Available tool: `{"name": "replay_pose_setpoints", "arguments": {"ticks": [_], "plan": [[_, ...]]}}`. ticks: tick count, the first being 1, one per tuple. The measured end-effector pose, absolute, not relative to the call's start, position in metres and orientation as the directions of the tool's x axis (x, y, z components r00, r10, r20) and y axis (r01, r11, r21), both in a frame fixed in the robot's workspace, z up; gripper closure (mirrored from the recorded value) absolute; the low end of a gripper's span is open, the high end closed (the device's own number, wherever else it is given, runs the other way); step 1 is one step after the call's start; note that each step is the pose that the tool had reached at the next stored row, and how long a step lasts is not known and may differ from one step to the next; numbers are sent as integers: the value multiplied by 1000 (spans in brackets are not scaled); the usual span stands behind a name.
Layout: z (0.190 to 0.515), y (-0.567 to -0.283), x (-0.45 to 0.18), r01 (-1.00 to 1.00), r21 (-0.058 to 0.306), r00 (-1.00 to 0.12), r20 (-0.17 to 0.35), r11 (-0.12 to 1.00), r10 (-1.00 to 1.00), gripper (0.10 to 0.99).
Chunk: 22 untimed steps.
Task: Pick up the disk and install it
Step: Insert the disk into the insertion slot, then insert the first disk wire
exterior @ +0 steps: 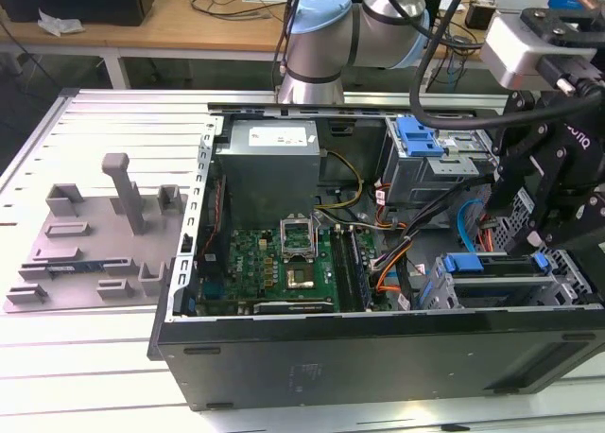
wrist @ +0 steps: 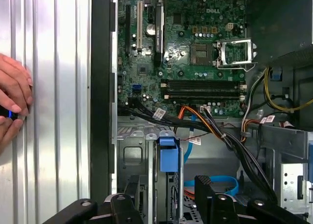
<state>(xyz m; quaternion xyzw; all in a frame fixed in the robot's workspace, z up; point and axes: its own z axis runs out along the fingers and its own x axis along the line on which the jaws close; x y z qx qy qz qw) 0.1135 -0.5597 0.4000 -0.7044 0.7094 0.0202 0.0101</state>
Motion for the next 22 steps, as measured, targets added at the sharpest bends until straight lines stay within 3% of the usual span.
{"name": "replay_pose_setpoints", "arguments": {"ticks": [1, 19, 22], "plan": [[400, -560, 114, -1000, 14, -7, -43, 7, -999, 522], [400, -559, 114, -1000, 14, -6, -43, 6, -999, 522], [400, -540, 114, -1000, 14, -6, 7, 6, -1000, 522]]}}
